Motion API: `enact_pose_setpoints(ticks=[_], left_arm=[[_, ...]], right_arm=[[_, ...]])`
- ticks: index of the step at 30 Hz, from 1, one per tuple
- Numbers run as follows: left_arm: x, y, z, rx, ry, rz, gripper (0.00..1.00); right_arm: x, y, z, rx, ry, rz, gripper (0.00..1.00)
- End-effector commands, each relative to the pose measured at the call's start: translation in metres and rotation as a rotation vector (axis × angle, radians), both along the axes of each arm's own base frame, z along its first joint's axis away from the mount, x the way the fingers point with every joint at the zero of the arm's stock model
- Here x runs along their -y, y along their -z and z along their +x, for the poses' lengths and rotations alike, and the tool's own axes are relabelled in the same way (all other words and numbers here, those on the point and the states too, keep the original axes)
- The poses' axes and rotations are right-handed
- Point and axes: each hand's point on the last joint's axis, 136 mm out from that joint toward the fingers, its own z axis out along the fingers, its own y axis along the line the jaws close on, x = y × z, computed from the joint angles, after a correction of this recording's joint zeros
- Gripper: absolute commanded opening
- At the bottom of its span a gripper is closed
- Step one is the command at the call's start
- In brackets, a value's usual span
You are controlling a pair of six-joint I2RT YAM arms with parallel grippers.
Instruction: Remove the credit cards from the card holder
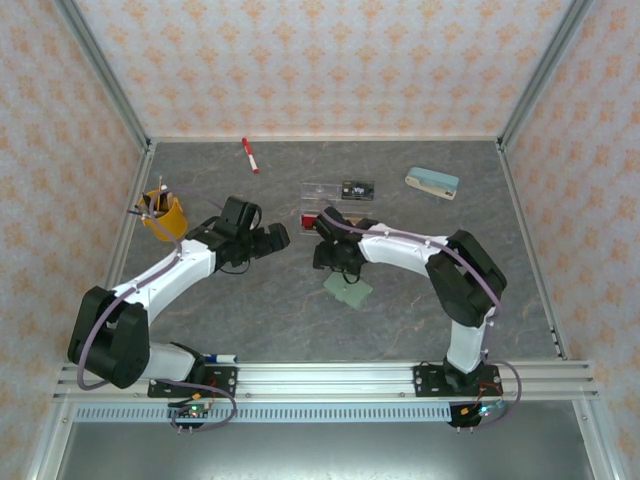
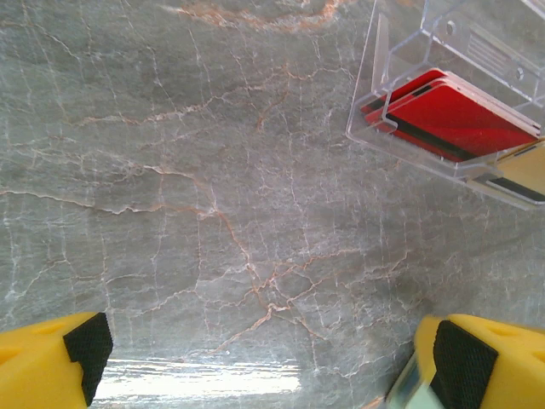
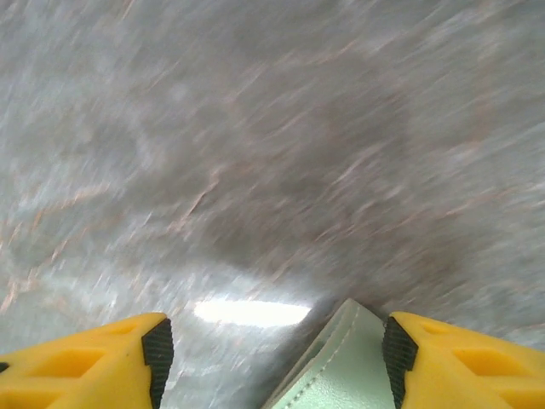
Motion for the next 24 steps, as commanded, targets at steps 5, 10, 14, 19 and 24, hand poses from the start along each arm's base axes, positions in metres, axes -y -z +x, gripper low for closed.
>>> enact_pose_setpoints(ticks=[5,10,14,19,24], left_arm=[[0.001,-0.005,0.007,0.003,-0.023,-0.003,1.0],[0.029,-0.005,0.008,-0.011,0.1,-0.063,0.94],[0.056,-0.003,0.004,-0.025,0.232,-0.056,0.92],[0.103,0.004,-0.003,-0.061,0.426,-0.079,0.86],[0.134,0.018,-0.01,-0.089,0.515,-0.078,0.8]], right_arm=[[-0.002,-0.01,-0.036,-0.029,-0.075,0.053,0.65],[0.044,-0.036,-0.04,0.045,0.078,0.017,0.68],[0.089,-0.027,-0.063,0.007,0.22,-0.009,0.69],[0.119,-0.013,-0.086,-0.067,0.317,-0.008,0.65],[0.119,-0.002,-0.089,-0.102,0.302,0.021,0.59]])
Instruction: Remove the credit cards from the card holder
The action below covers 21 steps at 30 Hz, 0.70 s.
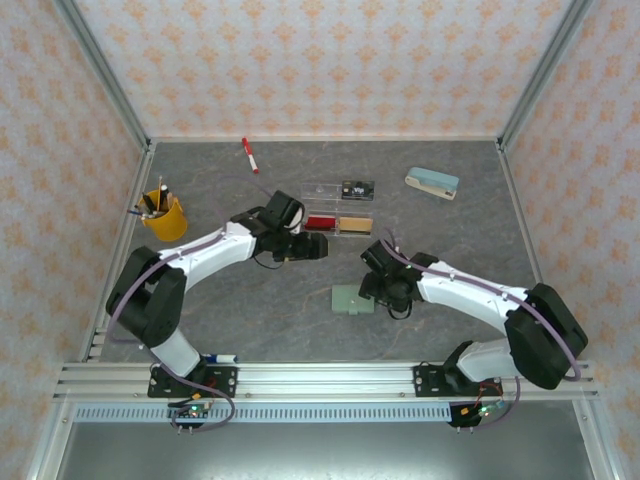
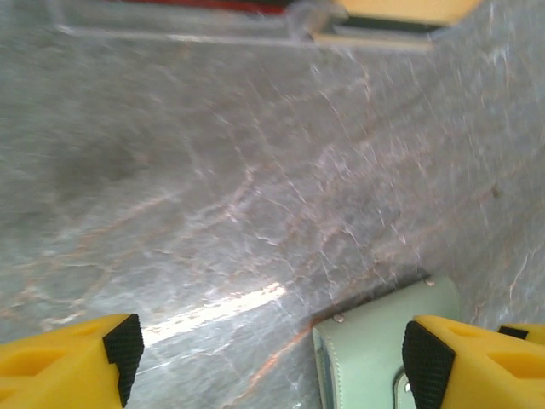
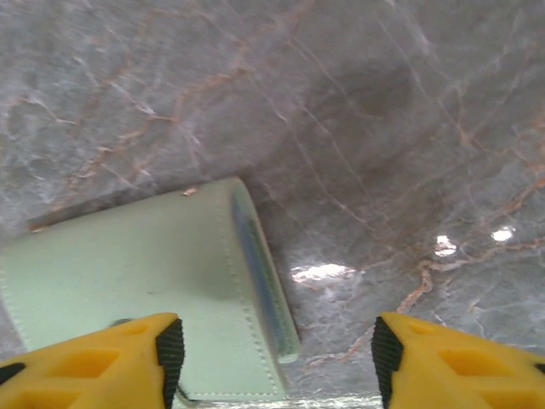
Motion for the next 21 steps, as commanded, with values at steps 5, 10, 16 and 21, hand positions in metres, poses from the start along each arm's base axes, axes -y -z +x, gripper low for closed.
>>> enact_pose_setpoints(ticks=[5,10,16,21], left_arm=[[0.024,0.014,-0.001,-0.038,0.051,-0.022,0.74],[0.023,0.018,0.001,-0.044,0.042,-0.011,0.71],[0.014,0.018,0.003,-0.043,0.022,0.001,0.68],[-0.001,0.02,0.006,-0.058,-0.017,-0.01,0.63]], right_arm=[[-0.014,0.008,0.009,-0.016,-0.042,0.05,0.48],[-0.022,0.009,0.019,0.002,-0.094,0.059,0.38],[-0.043,0.008,0.032,0.029,-0.194,0.095,0.18],[-0.067,0.001,0.057,0.107,-0.354,0.097,0.15]])
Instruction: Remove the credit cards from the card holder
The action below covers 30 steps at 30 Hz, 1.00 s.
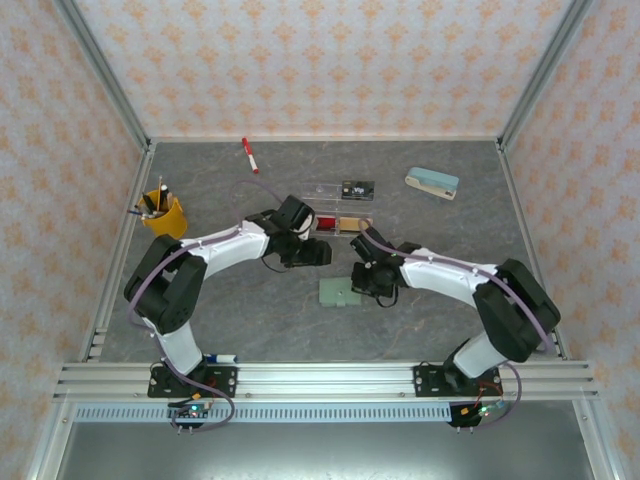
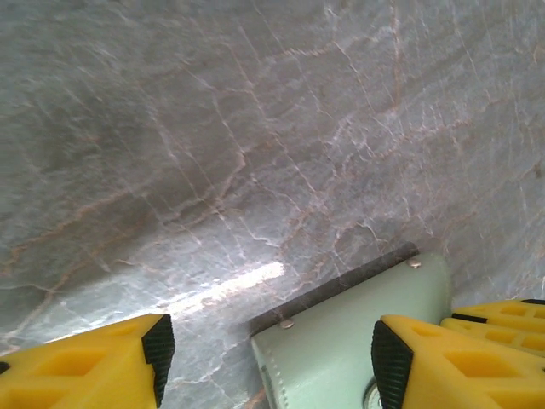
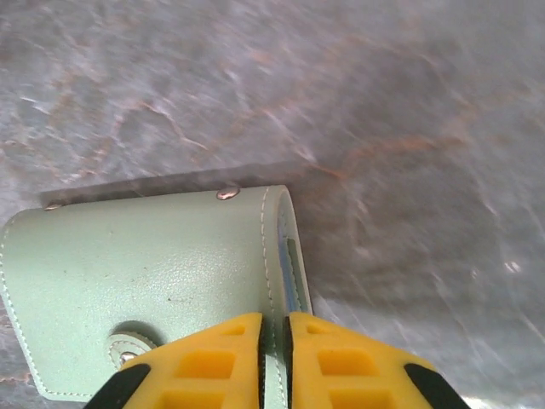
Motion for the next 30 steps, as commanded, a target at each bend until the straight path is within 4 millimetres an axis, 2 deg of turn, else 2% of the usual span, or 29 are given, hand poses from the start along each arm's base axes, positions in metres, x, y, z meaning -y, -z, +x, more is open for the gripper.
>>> enact_pose_setpoints(ticks=[1,4,7,11,17,26,30], left_arm=[[-0.013,-0.007,0.006,0.012,-0.038,-0.015,0.6],[-0.029,0.003,0.005,-0.025,-0.074,0.011,0.51],[-0.037,0.008,0.003,-0.042,-0.089,0.013,0.49],[-0.032,0.01,-0.001,-0.068,-0.072,-0.015,0.51],[-0.025,0.017,-0.009,-0.12,-0.037,-0.048,0.55],[-0.029,0.032,-0.021,-0.163,-0.007,-0.005,0.62],[-0.023,0.031,-0.03,-0.175,0.019,-0.023,0.59]], right_arm=[[-0.024,-0.009,0.027,0.097,-0.165,0.021,0.15],[-0.045,-0.003,0.046,0.119,-0.297,0.004,0.15],[-0.055,0.001,0.063,0.134,-0.323,-0.023,0.17],[-0.061,-0.016,0.073,0.17,-0.278,0.007,0.28],[-0.044,-0.029,0.06,0.162,-0.132,0.034,0.42],[-0.031,-0.036,0.044,0.133,0.006,0.093,0.43],[-0.03,-0.033,0.04,0.104,0.034,0.102,0.43]])
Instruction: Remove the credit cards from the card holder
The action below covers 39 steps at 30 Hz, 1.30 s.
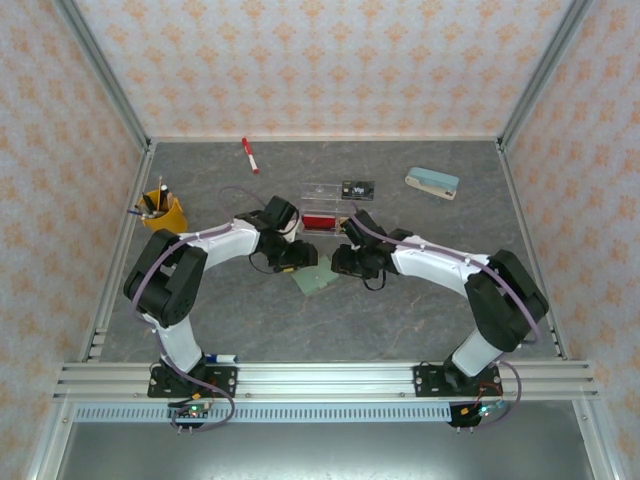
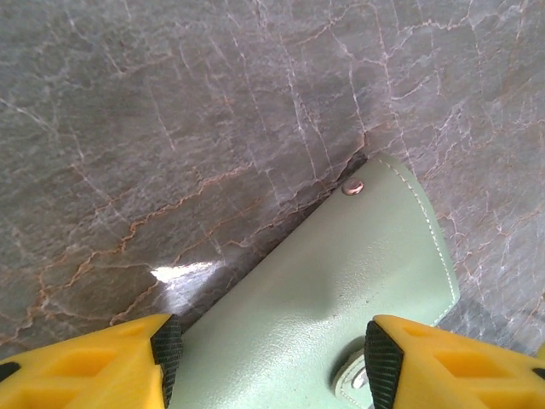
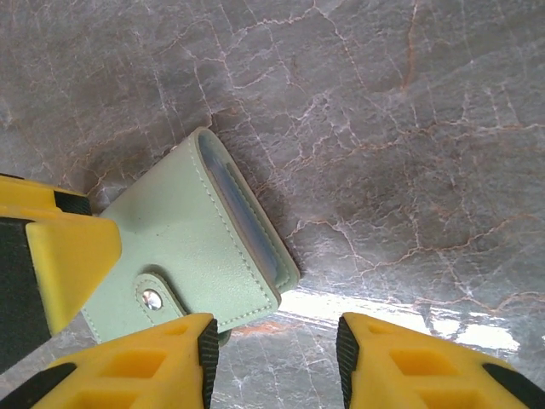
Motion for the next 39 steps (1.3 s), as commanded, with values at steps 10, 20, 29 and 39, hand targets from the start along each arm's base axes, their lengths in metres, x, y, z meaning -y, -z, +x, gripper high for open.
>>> enact_pose_setpoints(ticks=[10,20,29,39], left_arm=[[0.018,-0.002,-0.039,-0.074,0.025,-0.131,0.52],[0.012,0.004,-0.032,-0.061,-0.022,-0.094,0.46],[0.034,-0.006,-0.035,-0.091,0.004,-0.243,0.45],[0.041,-0.039,-0.023,-0.054,-0.018,-0.375,0.31]], right_arm=[[-0.014,0.005,-0.009,-0.097,0.091,0.145,0.41],[-0.031,0.022,-0.008,-0.156,0.047,0.15,0.31],[-0.019,0.051,-0.015,-0.2,0.074,0.088,0.28],[-0.014,0.036,-0.008,-0.137,0.089,0.095,0.29]])
